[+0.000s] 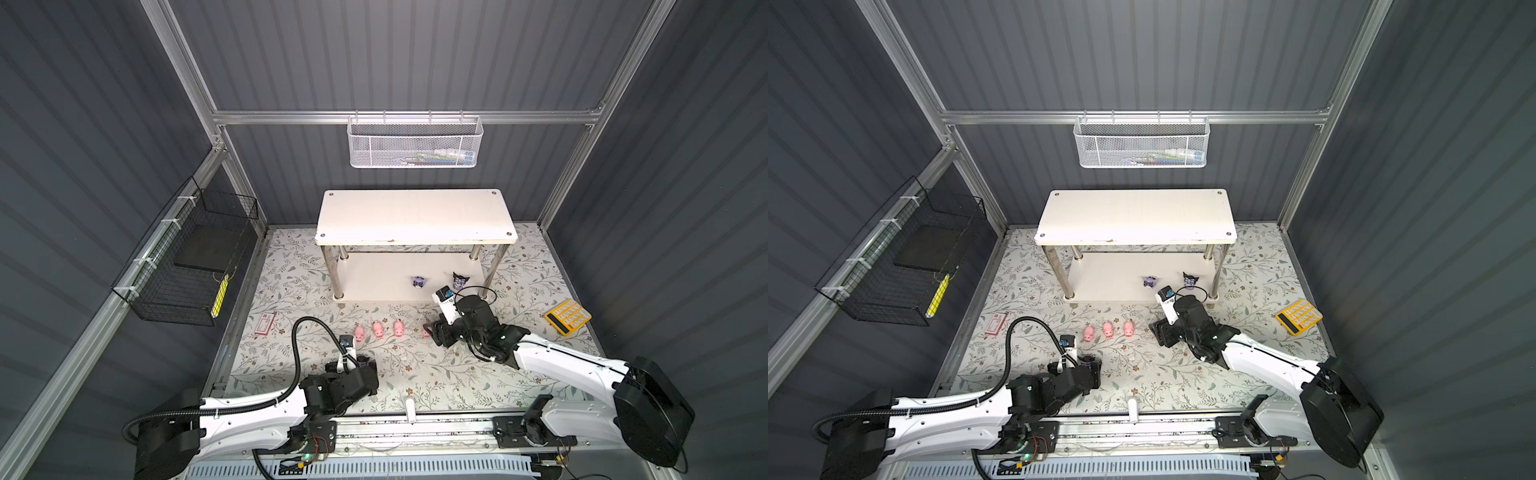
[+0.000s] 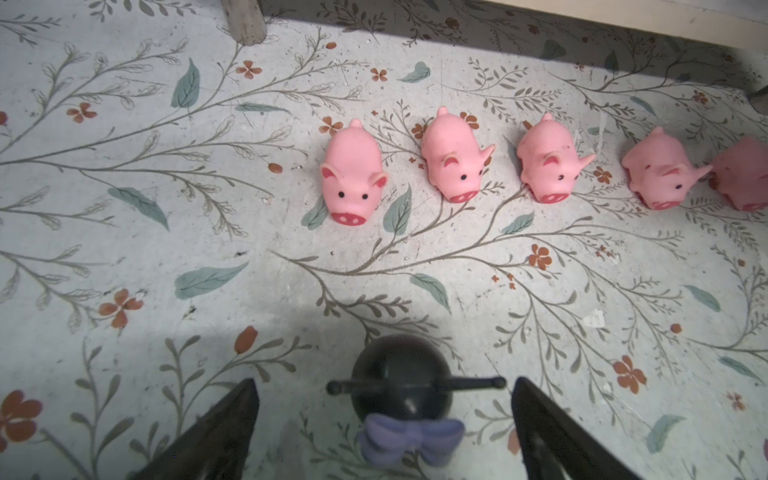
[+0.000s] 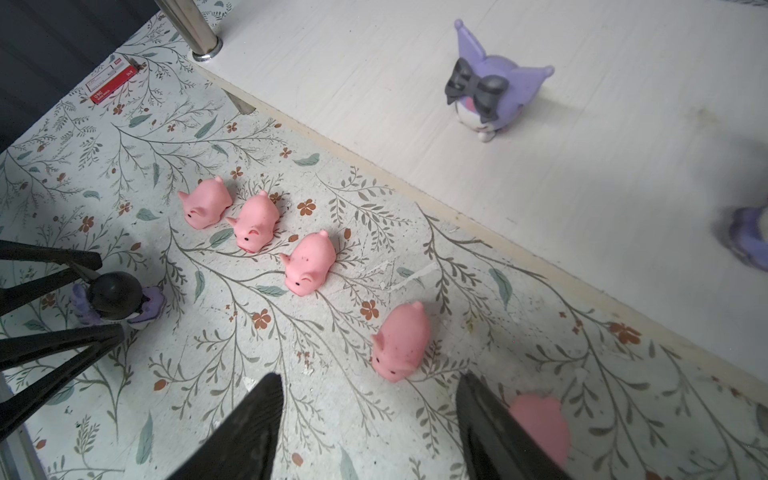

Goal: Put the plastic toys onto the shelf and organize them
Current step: 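Move the left gripper over the black figurine with purple bow, then lower the left gripper around the black figurine with purple bow and close it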

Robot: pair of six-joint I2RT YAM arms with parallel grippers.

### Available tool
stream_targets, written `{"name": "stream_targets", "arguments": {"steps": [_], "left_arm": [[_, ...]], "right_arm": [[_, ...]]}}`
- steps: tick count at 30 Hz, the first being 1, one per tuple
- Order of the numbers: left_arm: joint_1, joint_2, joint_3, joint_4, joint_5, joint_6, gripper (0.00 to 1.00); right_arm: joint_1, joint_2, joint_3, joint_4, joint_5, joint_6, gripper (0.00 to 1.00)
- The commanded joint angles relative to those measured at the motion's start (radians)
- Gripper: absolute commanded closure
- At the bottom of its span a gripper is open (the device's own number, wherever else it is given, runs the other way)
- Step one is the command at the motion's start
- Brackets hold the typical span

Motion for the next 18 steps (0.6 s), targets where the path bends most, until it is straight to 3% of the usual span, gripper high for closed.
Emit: {"name": "stream_targets", "arguments": {"steps": [1,10,18], "left_arm": [[-0.008,0.010,-0.017,0.009,-0.003,-0.007,0.08],[-0.008,0.039,-0.019,0.041,0.006,0.004,0.13],[-0.008,0.037,-0.024,0.048,0.004,0.002,0.24]], "right_arm": [[-0.004,0.011,-0.012,0.017,-0.008,0.007,0.32],[-0.006,0.013,-0.015,0.018,-0.007,0.007,0.32],[-0.007,0.016,-0.013,0.018,-0.004,0.009,0.32]]}}
